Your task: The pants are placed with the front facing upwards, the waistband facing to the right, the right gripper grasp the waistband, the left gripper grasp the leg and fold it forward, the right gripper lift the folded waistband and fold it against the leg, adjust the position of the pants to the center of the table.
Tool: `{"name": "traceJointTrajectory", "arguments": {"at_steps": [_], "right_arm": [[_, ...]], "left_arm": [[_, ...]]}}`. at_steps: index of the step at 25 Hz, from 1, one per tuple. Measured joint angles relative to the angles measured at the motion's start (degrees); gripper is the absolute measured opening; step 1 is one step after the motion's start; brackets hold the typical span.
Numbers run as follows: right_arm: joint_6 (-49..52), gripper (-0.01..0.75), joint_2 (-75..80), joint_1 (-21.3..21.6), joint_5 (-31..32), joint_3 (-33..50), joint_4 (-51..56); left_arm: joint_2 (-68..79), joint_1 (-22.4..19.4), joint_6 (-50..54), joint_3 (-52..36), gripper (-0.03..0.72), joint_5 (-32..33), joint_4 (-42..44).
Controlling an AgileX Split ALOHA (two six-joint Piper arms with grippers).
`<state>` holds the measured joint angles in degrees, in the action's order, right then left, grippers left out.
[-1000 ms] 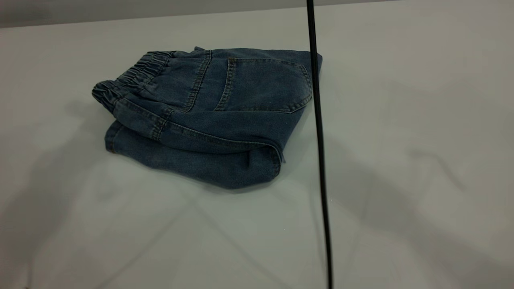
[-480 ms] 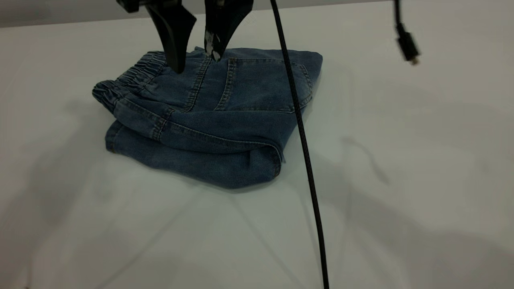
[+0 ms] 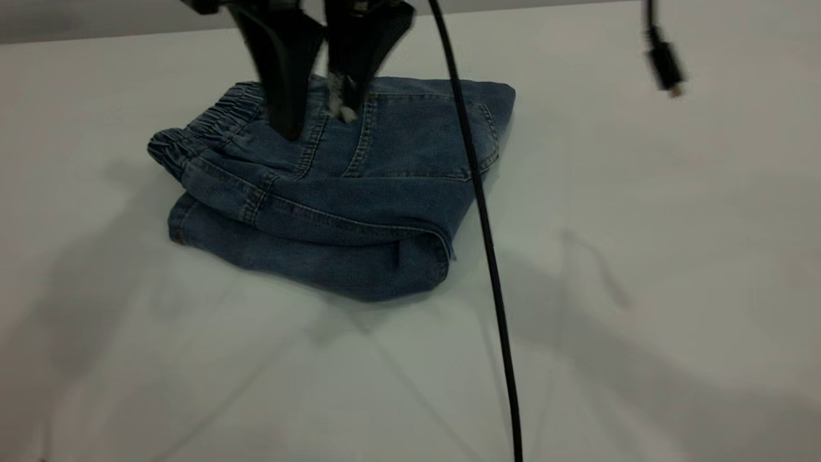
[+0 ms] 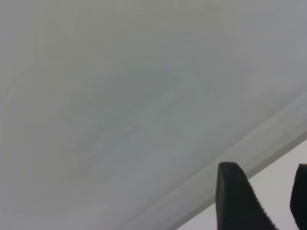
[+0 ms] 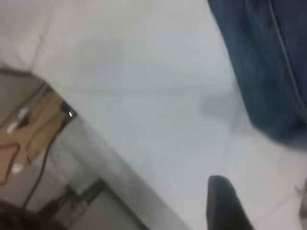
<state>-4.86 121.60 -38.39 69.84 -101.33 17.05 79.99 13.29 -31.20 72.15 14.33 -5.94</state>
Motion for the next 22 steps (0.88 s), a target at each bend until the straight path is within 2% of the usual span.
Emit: {"name": "traceJointTrajectory", "arguments": {"at_steps": [5,8,11,14,17,22], "right_arm": [[-0.3,0.239,-6.3,0.0,-1.5,10.7,-1.0],[-2.4,0.238,-7.9,0.0,-7.6,16.2,-0.8],[-3.4,0.239,-6.3,0.0,-17.5,20.1,-0.8],[-3.2,0.24,-2.6,0.1,-29.8,20.6,-0.8],[-2.6,0.24,1.2,0.1,-37.7,18.0,-0.8],[-2.6,0.239,2.6,0.5,-46.5,15.6,-0.8]], "left_arm": [[0.0,0.0,0.0,0.0,0.29,0.0,0.0],[0.0,0.0,0.0,0.0,0.29,0.0,0.0],[0.0,0.0,0.0,0.0,0.29,0.0,0.0],[0.0,0.0,0.0,0.0,0.29,0.0,0.0],[0.7,0.0,0.0,0.0,0.29,-0.1,-0.1],[1.6,0.0,0.2,0.0,0.29,0.0,-0.2]]}}
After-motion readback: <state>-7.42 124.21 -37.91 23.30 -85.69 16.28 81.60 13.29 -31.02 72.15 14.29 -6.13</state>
